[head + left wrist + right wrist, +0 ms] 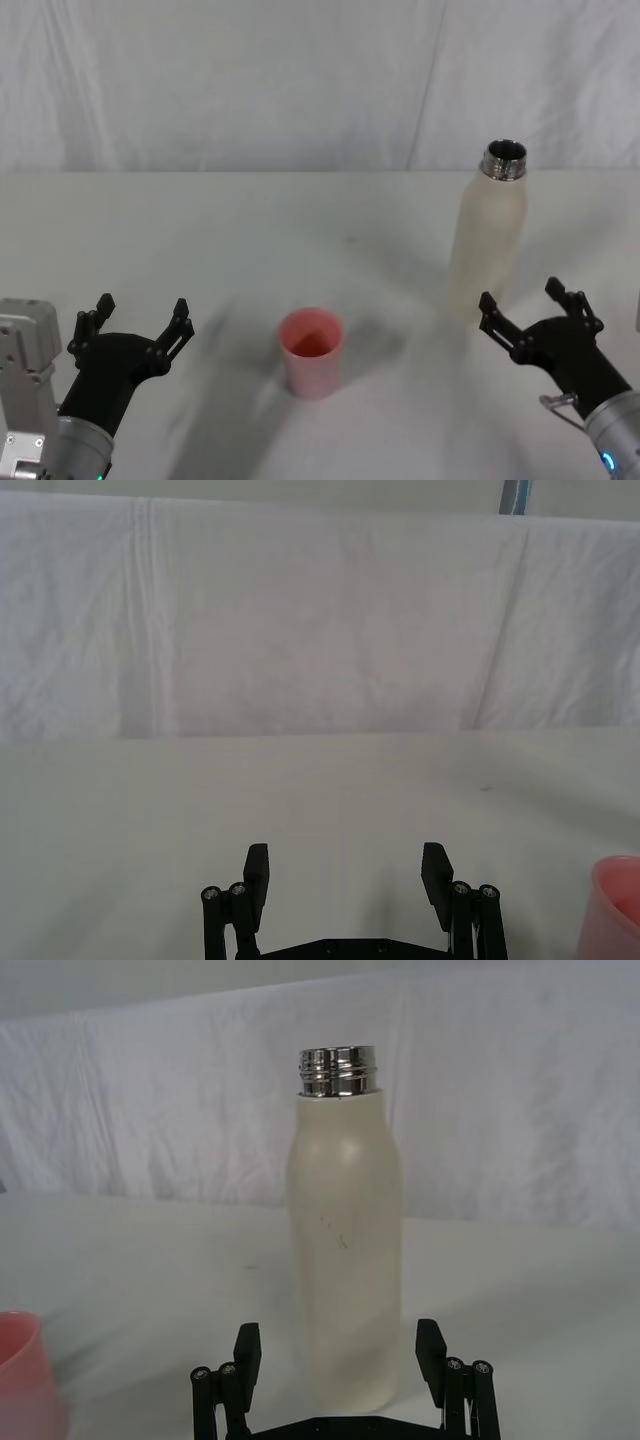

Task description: Grasp the thermos with one hand and pour water into the cup lid.

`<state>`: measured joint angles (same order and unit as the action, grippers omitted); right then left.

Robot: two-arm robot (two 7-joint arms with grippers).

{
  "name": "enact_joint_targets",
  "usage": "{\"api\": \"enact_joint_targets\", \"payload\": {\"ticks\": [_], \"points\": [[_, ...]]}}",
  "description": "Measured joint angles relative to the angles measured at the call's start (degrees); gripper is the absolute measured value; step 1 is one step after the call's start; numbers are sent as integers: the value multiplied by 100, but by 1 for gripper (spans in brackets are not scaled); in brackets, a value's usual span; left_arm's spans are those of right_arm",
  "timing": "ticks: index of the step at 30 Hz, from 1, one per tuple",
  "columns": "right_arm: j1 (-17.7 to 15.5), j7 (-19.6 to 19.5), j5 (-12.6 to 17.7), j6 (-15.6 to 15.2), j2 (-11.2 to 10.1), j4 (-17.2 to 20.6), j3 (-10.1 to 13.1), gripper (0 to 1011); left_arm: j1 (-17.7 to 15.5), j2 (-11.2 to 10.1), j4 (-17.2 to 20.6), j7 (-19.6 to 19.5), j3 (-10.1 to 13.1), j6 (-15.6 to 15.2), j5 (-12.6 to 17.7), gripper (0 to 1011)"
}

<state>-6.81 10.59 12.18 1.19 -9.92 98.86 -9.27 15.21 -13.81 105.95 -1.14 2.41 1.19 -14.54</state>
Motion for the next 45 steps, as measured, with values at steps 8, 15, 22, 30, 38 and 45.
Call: {"api": "enact_joint_targets", "payload": {"ticks": [8, 15, 22, 30, 38, 45], "points": [[229, 44, 64, -265, -79, -42, 17, 1000, 0, 0, 0, 0, 0, 0, 0, 1001], [427, 40, 119, -511, -112, -98, 26, 1000, 0, 0, 0, 0, 0, 0, 0, 1001], [617, -6, 149, -682, -115, -194, 33, 1000, 0, 0, 0, 0, 0, 0, 0, 1001], [781, 18, 136, -726, -157, -352, -47, 1000, 0, 0, 0, 0, 0, 0, 0, 1001], [948, 70, 57, -730, -194, -552, -149, 1000, 0, 0, 0, 0, 0, 0, 0, 1001], [1032, 83, 37, -729, -195, -667, -185, 1000, 0, 0, 0, 0, 0, 0, 0, 1001]]}}
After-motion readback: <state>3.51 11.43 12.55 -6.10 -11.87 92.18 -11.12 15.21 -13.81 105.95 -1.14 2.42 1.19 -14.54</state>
